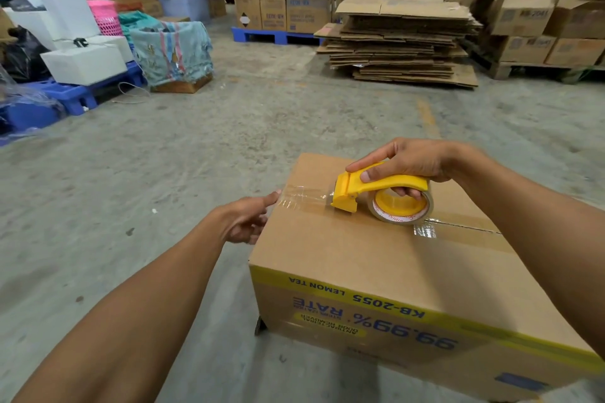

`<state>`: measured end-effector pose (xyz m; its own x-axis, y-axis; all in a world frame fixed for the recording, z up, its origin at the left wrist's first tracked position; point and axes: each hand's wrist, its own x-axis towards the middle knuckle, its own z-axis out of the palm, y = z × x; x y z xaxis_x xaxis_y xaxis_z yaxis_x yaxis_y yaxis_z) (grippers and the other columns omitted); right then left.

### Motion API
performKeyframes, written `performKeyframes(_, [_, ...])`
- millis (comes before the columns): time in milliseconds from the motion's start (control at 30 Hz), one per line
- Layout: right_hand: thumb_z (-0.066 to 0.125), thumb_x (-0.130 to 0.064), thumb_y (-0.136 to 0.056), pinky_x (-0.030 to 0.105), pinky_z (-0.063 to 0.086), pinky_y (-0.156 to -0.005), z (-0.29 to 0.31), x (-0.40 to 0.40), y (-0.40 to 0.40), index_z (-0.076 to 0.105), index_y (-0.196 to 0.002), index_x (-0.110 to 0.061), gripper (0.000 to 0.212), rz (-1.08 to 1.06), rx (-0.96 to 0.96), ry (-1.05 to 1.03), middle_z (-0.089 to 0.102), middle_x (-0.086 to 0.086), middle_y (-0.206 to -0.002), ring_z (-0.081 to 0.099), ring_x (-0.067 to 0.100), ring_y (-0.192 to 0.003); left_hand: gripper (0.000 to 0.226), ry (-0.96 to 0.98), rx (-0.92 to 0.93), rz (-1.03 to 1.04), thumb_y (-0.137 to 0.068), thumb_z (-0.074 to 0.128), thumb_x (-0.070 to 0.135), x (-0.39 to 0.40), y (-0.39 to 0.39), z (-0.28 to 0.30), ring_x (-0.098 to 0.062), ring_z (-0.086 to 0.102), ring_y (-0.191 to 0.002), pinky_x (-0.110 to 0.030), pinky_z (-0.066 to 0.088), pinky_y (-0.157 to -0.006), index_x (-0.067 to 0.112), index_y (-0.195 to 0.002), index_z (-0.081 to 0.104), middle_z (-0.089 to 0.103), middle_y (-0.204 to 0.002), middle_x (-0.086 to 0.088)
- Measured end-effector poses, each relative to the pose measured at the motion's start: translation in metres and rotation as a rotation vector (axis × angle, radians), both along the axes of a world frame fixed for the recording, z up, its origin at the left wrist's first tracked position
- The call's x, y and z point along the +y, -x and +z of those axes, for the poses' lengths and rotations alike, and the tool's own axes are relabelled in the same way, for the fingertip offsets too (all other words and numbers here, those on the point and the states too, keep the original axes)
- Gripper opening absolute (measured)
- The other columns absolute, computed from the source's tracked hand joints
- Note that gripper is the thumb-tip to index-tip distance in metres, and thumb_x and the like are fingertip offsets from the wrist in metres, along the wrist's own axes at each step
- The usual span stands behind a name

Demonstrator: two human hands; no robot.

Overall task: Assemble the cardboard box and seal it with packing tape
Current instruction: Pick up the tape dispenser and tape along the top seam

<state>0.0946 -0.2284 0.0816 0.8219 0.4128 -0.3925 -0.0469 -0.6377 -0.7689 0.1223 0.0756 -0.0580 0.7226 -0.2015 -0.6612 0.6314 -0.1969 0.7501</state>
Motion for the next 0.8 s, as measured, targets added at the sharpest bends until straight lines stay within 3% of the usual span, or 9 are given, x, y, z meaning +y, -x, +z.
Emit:
performKeyframes(67, [0.069,-0.019,-0.089,0.023,0.049,-0.036,0.0,0.001,0.002,0.067,-0.125,-0.026,0.037,-0.008,-0.005,-0.003,0.066,0.005,-0.057,0.053,0.013,-0.036,0.069,-0.218,0.012,-0.092,-0.081,0.054,0.07,0.009,0.008,-0.008,-0.016,0.053,-0.055,-0.024,0.048,-0.046,0.012,-0.119,0.058,0.055,-0.078,-0.005])
performKeyframes(167, [0.068,-0.018,-0.089,0.022,0.049,-0.035,0.001,0.002,0.002,0.066,-0.126,-0.024,0.037,-0.004,-0.006,-0.001,0.066,0.004,-0.055,0.053,0.013,-0.035,0.031,-0.391,-0.269,0.026,-0.094,0.052,0.04,0.011,0.007,-0.01,-0.022,0.059,-0.084,-0.035,0.053,-0.076,0.014,-0.109,0.058,0.061,-0.115,-0.009])
performKeyframes(233, [0.066,-0.017,-0.091,0.021,0.048,-0.035,0.002,0.004,0.002,0.064,-0.127,-0.023,0.037,0.008,-0.003,0.008,0.068,0.0,-0.055,0.052,0.011,-0.034,0.037,-0.422,-0.501,0.14,-0.098,0.041,0.027,0.001,0.007,0.006,-0.025,0.053,-0.119,-0.039,0.04,-0.104,0.014,-0.132,0.049,0.05,-0.141,-0.008])
performKeyframes(300, [0.064,-0.017,-0.092,0.021,0.048,-0.034,0.003,0.005,0.002,0.063,-0.128,-0.023,0.037,0.016,0.002,0.015,0.068,-0.001,-0.055,0.052,0.011,-0.033,0.053,-0.477,-0.758,0.021,-0.101,0.034,0.022,-0.02,0.018,0.033,-0.022,0.027,-0.145,-0.031,0.018,-0.117,0.016,-0.153,0.025,0.028,-0.159,-0.002])
performKeyframes(367, [0.066,-0.019,-0.091,0.021,0.048,-0.035,0.003,0.004,0.001,0.064,-0.128,-0.024,0.037,0.013,0.005,0.024,0.066,0.0,-0.053,0.052,0.011,-0.033,0.057,-0.571,-1.006,-0.267,-0.101,0.033,0.017,-0.045,0.034,0.049,-0.017,0.012,-0.15,-0.02,0.005,-0.114,0.015,-0.155,0.014,0.015,-0.162,-0.001])
performKeyframes(467, [0.069,-0.025,-0.088,0.022,0.049,-0.035,0.004,0.002,0.001,0.066,-0.125,-0.026,0.037,0.016,0.015,0.027,0.063,0.004,-0.053,0.053,0.012,-0.035,0.064,-0.79,-1.089,-0.633,-0.101,0.03,0.026,-0.067,0.051,0.039,-0.014,-0.001,-0.151,-0.032,-0.002,-0.121,0.014,-0.156,0.0,0.0,-0.164,-0.001])
performKeyframes(567, [0.072,-0.03,-0.084,0.022,0.049,-0.036,0.004,0.002,0.0,0.067,-0.124,-0.028,0.041,0.033,0.035,0.022,0.062,0.006,-0.055,0.053,0.013,-0.036,0.07,-0.941,-1.089,-0.666,-0.1,0.028,0.04,-0.067,0.051,0.027,-0.013,-0.004,-0.15,-0.035,-0.002,-0.122,0.012,-0.155,-0.004,-0.003,-0.164,-0.004])
performKeyframes(800, [0.078,-0.028,-0.079,0.027,0.053,-0.042,0.0,-0.009,-0.007,0.067,-0.123,-0.033,0.046,0.051,0.089,0.053,0.06,0.015,-0.065,0.054,0.022,-0.047,0.075,-1.027,-1.058,-0.665,-0.097,0.023,0.057,-0.07,0.046,0.025,-0.016,-0.002,-0.151,-0.032,0.0,-0.121,0.015,-0.156,0.005,0.0,-0.164,-0.005])
